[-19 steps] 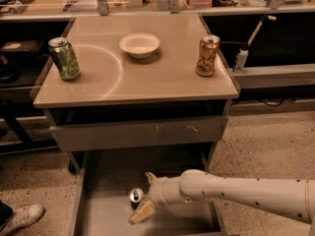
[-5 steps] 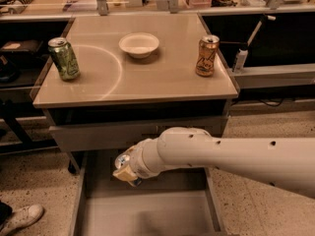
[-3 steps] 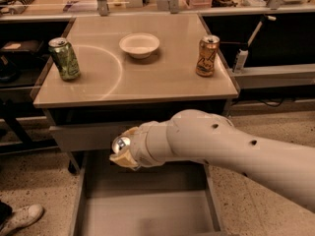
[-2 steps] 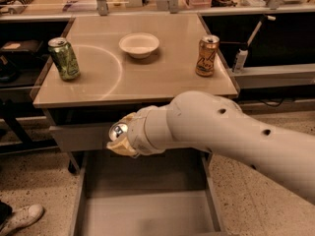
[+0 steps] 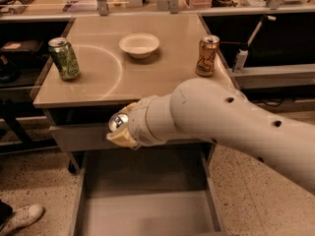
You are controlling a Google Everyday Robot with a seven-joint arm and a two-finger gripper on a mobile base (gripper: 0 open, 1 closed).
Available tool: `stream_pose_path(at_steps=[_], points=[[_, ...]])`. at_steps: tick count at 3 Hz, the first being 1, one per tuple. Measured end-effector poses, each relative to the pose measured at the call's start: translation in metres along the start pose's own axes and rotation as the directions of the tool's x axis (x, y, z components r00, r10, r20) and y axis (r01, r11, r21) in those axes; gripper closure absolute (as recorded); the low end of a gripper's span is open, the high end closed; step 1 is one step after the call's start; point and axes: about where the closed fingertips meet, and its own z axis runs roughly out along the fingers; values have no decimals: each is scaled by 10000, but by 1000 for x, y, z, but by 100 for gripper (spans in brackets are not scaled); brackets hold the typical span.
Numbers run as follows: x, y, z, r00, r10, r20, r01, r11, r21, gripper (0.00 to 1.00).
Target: Pick redbull can from middle drawer and place on counter
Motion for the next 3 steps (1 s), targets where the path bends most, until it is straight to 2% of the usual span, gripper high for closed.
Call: stream_pose_path(at_steps=[1,2,3], points=[[-24,-33,-27,9988,69,480,-84,9995,306,100],[-52,-107,-43,9969,241,755,-275,9986,441,100],[-58,-111,-46,9964,185,829,-227,9985,500,100]])
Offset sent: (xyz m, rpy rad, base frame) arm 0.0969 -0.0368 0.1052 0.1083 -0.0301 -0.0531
